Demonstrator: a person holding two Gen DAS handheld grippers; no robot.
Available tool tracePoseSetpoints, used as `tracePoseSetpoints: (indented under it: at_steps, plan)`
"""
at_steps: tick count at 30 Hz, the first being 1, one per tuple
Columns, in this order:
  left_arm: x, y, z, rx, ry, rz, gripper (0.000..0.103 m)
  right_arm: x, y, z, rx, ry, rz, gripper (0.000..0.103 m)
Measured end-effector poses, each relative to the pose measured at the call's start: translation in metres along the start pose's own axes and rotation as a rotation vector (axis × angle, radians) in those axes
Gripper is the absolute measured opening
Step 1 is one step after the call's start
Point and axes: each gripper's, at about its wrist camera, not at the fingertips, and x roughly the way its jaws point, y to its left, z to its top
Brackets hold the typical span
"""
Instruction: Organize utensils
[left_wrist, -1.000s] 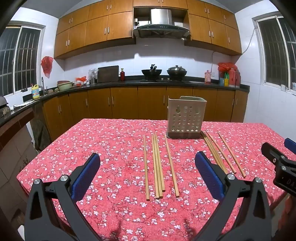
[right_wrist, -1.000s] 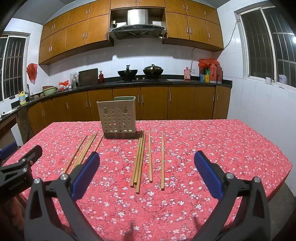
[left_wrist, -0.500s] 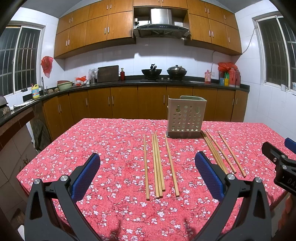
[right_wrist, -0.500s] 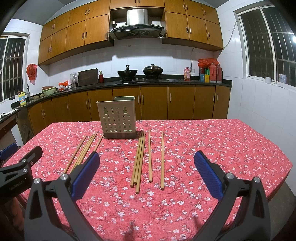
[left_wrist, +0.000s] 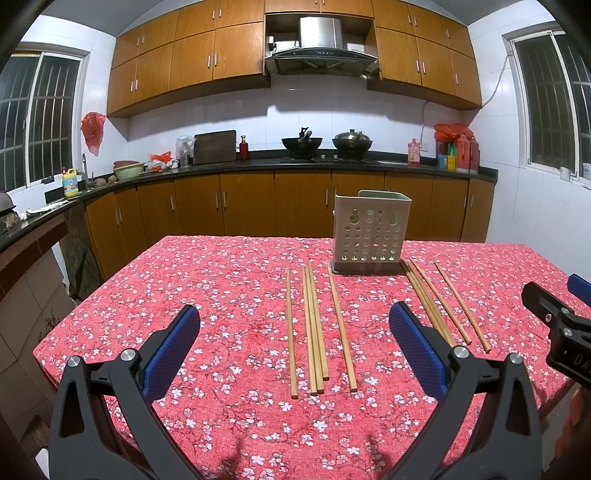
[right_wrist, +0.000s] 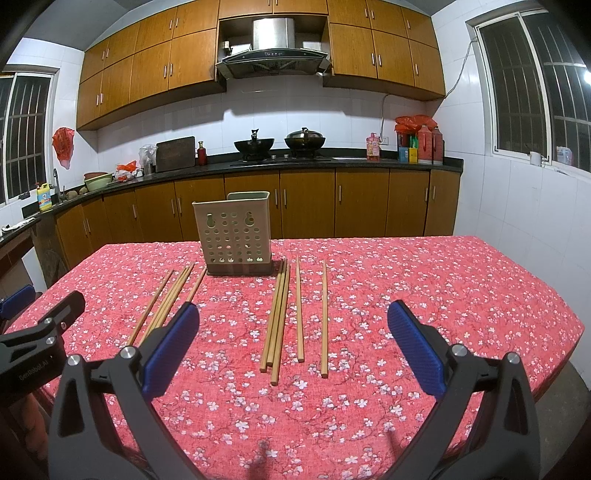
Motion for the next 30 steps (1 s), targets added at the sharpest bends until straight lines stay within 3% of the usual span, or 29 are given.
tracePoseSetpoints:
  at_steps: [30]
  plan:
    - [-0.0001, 0.0, 0.0, 0.001, 0.0, 0.001, 0.101, 0.0012, 0.0009, -0.0011, 0.003, 0.001, 0.001, 0.099]
